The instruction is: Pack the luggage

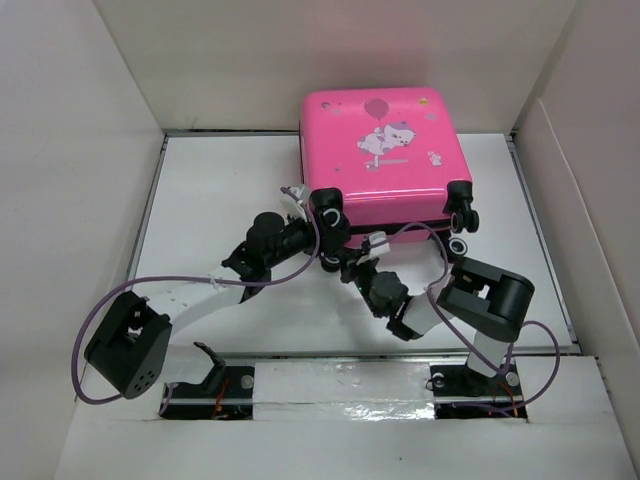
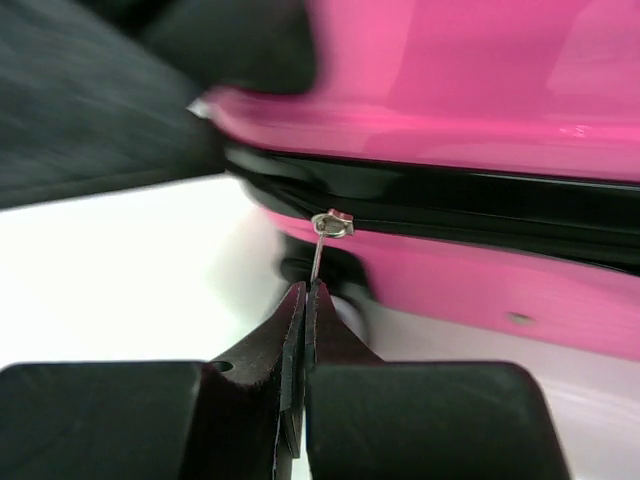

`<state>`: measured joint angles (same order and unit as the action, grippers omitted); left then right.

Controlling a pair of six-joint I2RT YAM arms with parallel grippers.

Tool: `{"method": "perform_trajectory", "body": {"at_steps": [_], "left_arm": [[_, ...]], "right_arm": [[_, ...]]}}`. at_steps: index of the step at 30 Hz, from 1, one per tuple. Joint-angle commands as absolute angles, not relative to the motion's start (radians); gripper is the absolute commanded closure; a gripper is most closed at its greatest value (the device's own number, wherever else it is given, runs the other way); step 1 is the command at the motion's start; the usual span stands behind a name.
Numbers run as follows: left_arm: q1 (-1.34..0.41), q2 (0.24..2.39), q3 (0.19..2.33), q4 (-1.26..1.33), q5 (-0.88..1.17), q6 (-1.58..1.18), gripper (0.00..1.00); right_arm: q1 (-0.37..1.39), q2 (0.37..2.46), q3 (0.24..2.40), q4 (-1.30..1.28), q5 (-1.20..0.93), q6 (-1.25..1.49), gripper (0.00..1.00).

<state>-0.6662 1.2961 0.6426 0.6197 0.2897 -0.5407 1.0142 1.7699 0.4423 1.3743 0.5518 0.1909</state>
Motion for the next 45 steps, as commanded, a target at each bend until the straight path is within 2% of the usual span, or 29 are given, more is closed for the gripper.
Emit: {"method": "perform_trajectory", "body": {"at_steps": [1, 7, 12, 22, 23, 24, 25, 26, 27, 29, 32, 34, 37, 39, 40, 41, 42, 43, 45], "left_arm": [[-0.675, 1.258, 0.739, 0.677, 0.305, -0.557, 0.5], [-0.675, 1.195, 0.84, 0.503, 0.31, -0.545, 0.54], [-0.675, 1.177, 0.827, 0.531, 0.345, -0.61, 0.56], [-0.675, 1.193, 0.798, 0.603, 0.371, -0.689, 0.59], [-0.675, 1.192, 0.792, 0.606, 0.368, -0.692, 0.59], [-0.675, 1.193, 0.792, 0.6, 0.368, -0.689, 0.54], [-0.675, 1.189, 0.795, 0.58, 0.359, -0.68, 0.49], [-0.675, 1.172, 0.807, 0.556, 0.347, -0.646, 0.44], [-0.675, 1.16, 0.811, 0.501, 0.325, -0.626, 0.37], [-0.675, 1.108, 0.804, 0.46, 0.241, -0.594, 0.31], [-0.675, 1.039, 0.77, 0.388, 0.12, -0.534, 0.26], [-0.675, 1.0, 0.738, 0.362, 0.031, -0.523, 0.26], [-0.675, 0.899, 0.623, 0.402, -0.069, -0.537, 0.27], [-0.675, 0.821, 0.536, 0.416, -0.103, -0.54, 0.27], [-0.675, 0.798, 0.513, 0.413, -0.132, -0.543, 0.27], [-0.675, 0.758, 0.479, 0.391, -0.149, -0.549, 0.28], [-0.675, 0.743, 0.465, 0.385, -0.165, -0.554, 0.28], [-0.675, 0.726, 0.448, 0.382, -0.182, -0.557, 0.28], [-0.666, 0.693, 0.413, 0.365, -0.201, -0.575, 0.3]], "right_arm": [[1.146, 1.787, 0.515, 1.476, 0.339, 0.232, 1.0], [1.132, 1.874, 0.632, 1.535, 0.237, 0.268, 1.0], [1.109, 2.031, 0.793, 1.618, 0.166, 0.351, 1.0], [1.118, 2.163, 0.962, 1.704, 0.385, 0.524, 1.0], [1.118, 2.171, 0.96, 1.718, 0.39, 0.538, 1.0], [1.118, 2.169, 0.937, 1.741, 0.39, 0.538, 0.99], [1.129, 2.164, 0.914, 1.793, 0.397, 0.523, 0.9], [1.129, 2.152, 0.884, 1.802, 0.408, 0.511, 0.63], [1.14, 2.114, 0.846, 1.801, 0.417, 0.509, 0.53], [1.14, 2.076, 0.708, 1.812, 0.443, 0.5, 0.34], [1.15, 1.993, 0.524, 1.81, 0.465, 0.474, 0.21], [1.163, 1.936, 0.441, 1.803, 0.48, 0.451, 0.19], [1.175, 1.861, 0.304, 1.796, 0.488, 0.439, 0.21], [1.175, 1.813, 0.238, 1.781, 0.477, 0.417, 0.42], [1.175, 1.783, 0.226, 1.729, 0.476, 0.404, 0.56], [1.161, 1.705, 0.221, 1.691, 0.459, 0.39, 0.85], [1.146, 1.653, 0.23, 1.627, 0.43, 0.379, 0.94], [1.146, 1.594, 0.25, 1.433, 0.402, 0.359, 0.99], [1.137, 1.4, 0.389, 1.138, 0.413, 0.315, 1.0]]}}
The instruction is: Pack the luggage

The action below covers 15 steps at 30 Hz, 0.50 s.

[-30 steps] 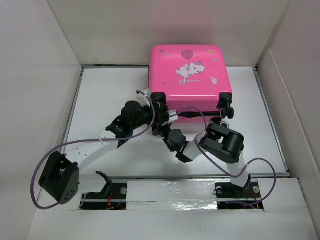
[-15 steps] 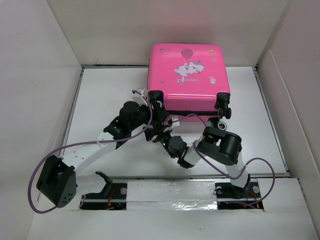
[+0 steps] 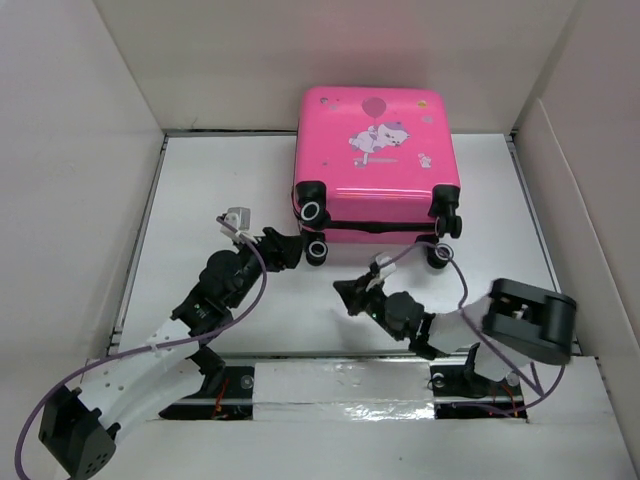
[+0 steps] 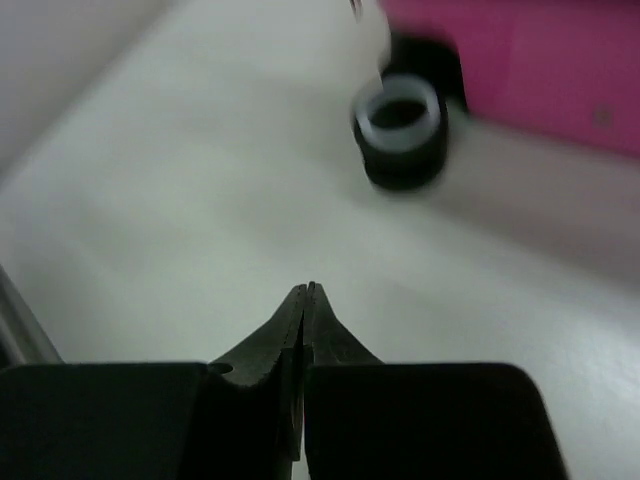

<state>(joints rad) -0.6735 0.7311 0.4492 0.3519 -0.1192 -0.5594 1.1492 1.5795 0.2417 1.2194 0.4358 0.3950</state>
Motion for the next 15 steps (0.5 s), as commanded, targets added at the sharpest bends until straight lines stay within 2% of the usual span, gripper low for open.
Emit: {"method": "perform_trajectory", "body": {"at_steps": [1, 4, 5, 7, 8, 11, 15], "left_arm": [[-0.666, 0.686, 0.4, 0.362, -0.215, -0.581, 0.3], [-0.655, 0.672, 0.362, 0.367, -0.225, -0.609, 0.32], [-0.646, 0.676, 0.348, 0.37, -0.225, -0.617, 0.33], [-0.609, 0.689, 0.338, 0.383, -0.189, -0.629, 0.37], [-0.579, 0.707, 0.33, 0.396, -0.157, -0.635, 0.39], [-0.534, 0.747, 0.315, 0.425, -0.097, -0.643, 0.42], [-0.491, 0.819, 0.305, 0.526, -0.006, -0.65, 0.45]], "right_arm": [[1.155, 1.347, 0.449, 0.834, 0.478, 0.29, 1.0], [1.17, 1.258, 0.549, 0.739, 0.549, 0.172, 0.78], [1.151, 1.25, 0.566, 0.729, 0.535, 0.158, 0.63], [1.093, 1.249, 0.642, 0.646, 0.502, 0.152, 0.52], [1.059, 1.273, 0.667, 0.611, 0.453, 0.144, 0.42], [1.039, 1.324, 0.762, 0.572, 0.391, 0.138, 0.33], [0.979, 1.403, 0.843, 0.551, 0.302, 0.158, 0.26]]}}
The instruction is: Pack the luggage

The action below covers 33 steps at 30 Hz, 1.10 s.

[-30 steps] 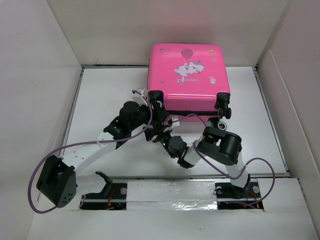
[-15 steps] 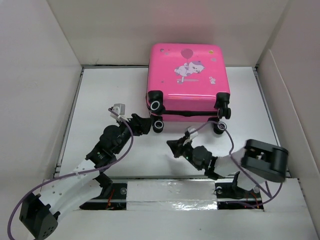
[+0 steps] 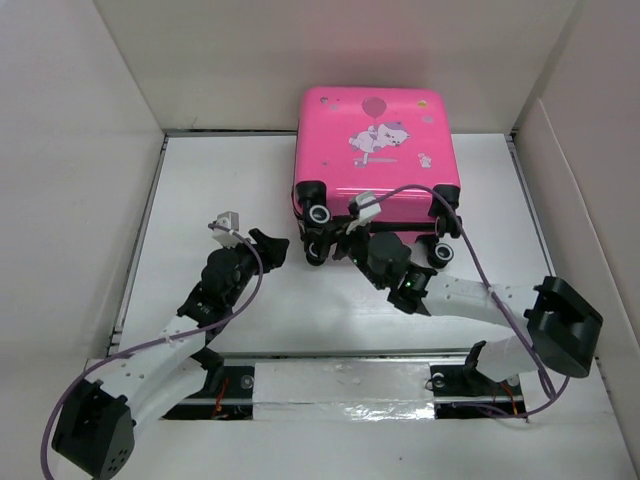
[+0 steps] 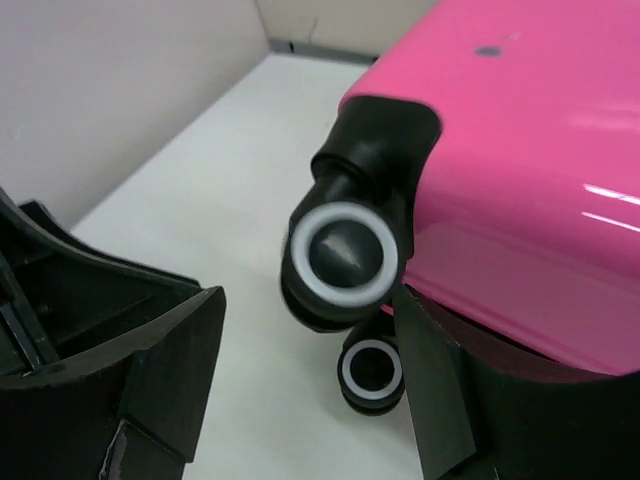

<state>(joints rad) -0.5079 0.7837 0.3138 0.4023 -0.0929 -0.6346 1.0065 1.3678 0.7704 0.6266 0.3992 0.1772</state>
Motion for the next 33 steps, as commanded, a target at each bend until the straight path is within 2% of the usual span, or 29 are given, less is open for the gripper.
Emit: {"method": "perform_trajectory", "body": {"at_steps": [1, 5, 8, 10, 12, 14, 17, 19, 21, 22, 23, 28, 33], "left_arm": [[-0.491, 0.837, 0.308, 0.54, 0.035, -0.65, 0.45], [-0.491, 0.925, 0.322, 0.595, 0.072, -0.649, 0.46], [-0.491, 0.962, 0.319, 0.632, 0.084, -0.655, 0.47], [-0.482, 0.977, 0.319, 0.649, 0.092, -0.66, 0.48], [-0.482, 0.999, 0.319, 0.661, 0.094, -0.658, 0.48], [-0.482, 1.015, 0.319, 0.669, 0.098, -0.661, 0.49], [-0.482, 1.029, 0.322, 0.687, 0.106, -0.666, 0.49], [-0.482, 1.037, 0.324, 0.709, 0.123, -0.67, 0.5], [-0.482, 1.057, 0.336, 0.724, 0.138, -0.676, 0.51], [-0.482, 1.065, 0.339, 0.73, 0.155, -0.681, 0.52], [-0.482, 1.083, 0.342, 0.738, 0.163, -0.687, 0.52], [-0.482, 1.118, 0.325, 0.781, 0.184, -0.704, 0.54], [-0.482, 1.138, 0.34, 0.795, 0.176, -0.713, 0.53]], "right_arm": [[0.97, 1.419, 0.848, 0.578, 0.278, 0.175, 0.26], [0.937, 1.471, 0.867, 0.632, 0.189, 0.193, 0.44], [0.928, 1.496, 0.885, 0.641, 0.16, 0.196, 0.69], [0.928, 1.503, 0.881, 0.644, 0.163, 0.207, 0.69], [0.928, 1.503, 0.862, 0.658, 0.17, 0.213, 0.62], [0.928, 1.494, 0.832, 0.67, 0.176, 0.225, 0.5], [0.928, 1.453, 0.792, 0.672, 0.184, 0.227, 0.5], [0.928, 1.421, 0.787, 0.646, 0.19, 0.21, 0.54], [0.928, 1.378, 0.796, 0.615, 0.216, 0.195, 0.64], [0.928, 1.365, 0.804, 0.589, 0.222, 0.177, 0.73], [0.917, 1.356, 0.814, 0.571, 0.23, 0.169, 0.86], [0.908, 1.413, 0.963, 0.444, 0.204, 0.103, 0.94], [0.908, 1.517, 1.069, 0.408, 0.173, 0.094, 0.96]]}}
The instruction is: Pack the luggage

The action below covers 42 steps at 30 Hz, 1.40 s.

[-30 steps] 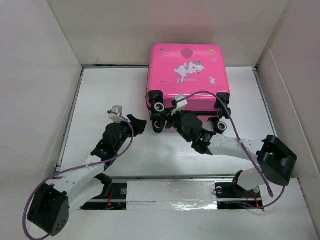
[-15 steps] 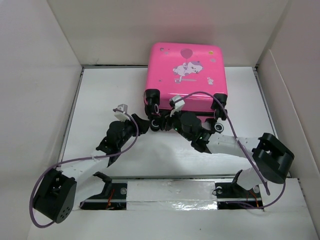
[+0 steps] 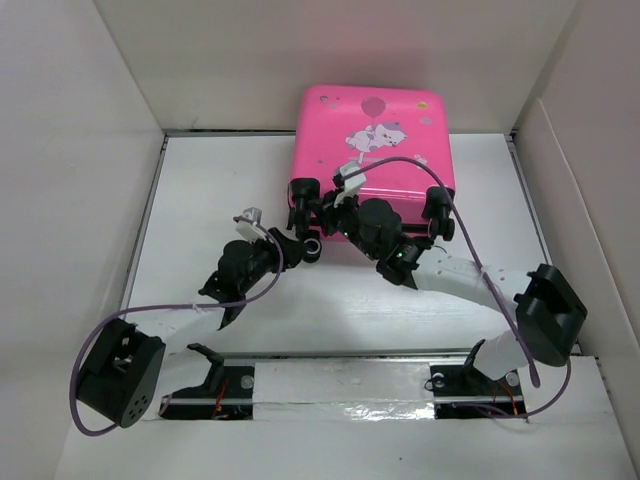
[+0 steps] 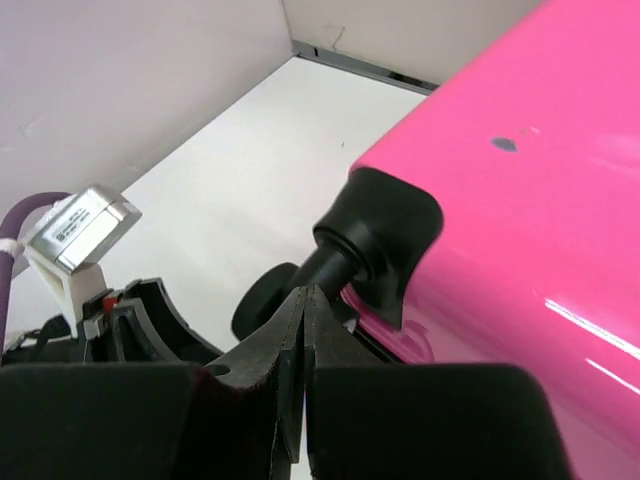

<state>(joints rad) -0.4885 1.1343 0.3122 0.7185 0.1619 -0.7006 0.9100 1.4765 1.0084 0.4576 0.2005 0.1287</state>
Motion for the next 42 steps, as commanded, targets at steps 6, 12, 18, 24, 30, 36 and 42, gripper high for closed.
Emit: {"method": "perform_trajectory", "body": {"at_steps": [6, 12, 18, 24, 30, 36, 42], "left_arm": [[-0.482, 1.177, 0.374, 0.827, 0.17, -0.726, 0.53], [-0.472, 1.201, 0.365, 0.857, 0.184, -0.749, 0.53], [-0.472, 1.212, 0.351, 0.865, 0.175, -0.755, 0.53], [-0.463, 1.212, 0.422, 0.782, 0.092, -0.732, 0.51], [-0.463, 1.22, 0.469, 0.756, 0.009, -0.716, 0.49], [-0.463, 1.213, 0.497, 0.732, -0.034, -0.693, 0.49], [-0.463, 1.203, 0.483, 0.744, -0.032, -0.687, 0.49]], "right_arm": [[0.908, 1.604, 1.072, 0.437, 0.158, 0.13, 0.98], [0.908, 1.631, 1.035, 0.471, 0.153, 0.158, 1.0], [0.908, 1.652, 1.011, 0.499, 0.15, 0.175, 1.0], [0.908, 1.664, 1.026, 0.508, 0.141, 0.175, 1.0], [0.908, 1.661, 1.025, 0.509, 0.13, 0.173, 1.0], [0.908, 1.541, 0.962, 0.506, 0.149, 0.164, 0.72], [0.908, 1.448, 0.965, 0.451, 0.157, 0.138, 0.48]]}}
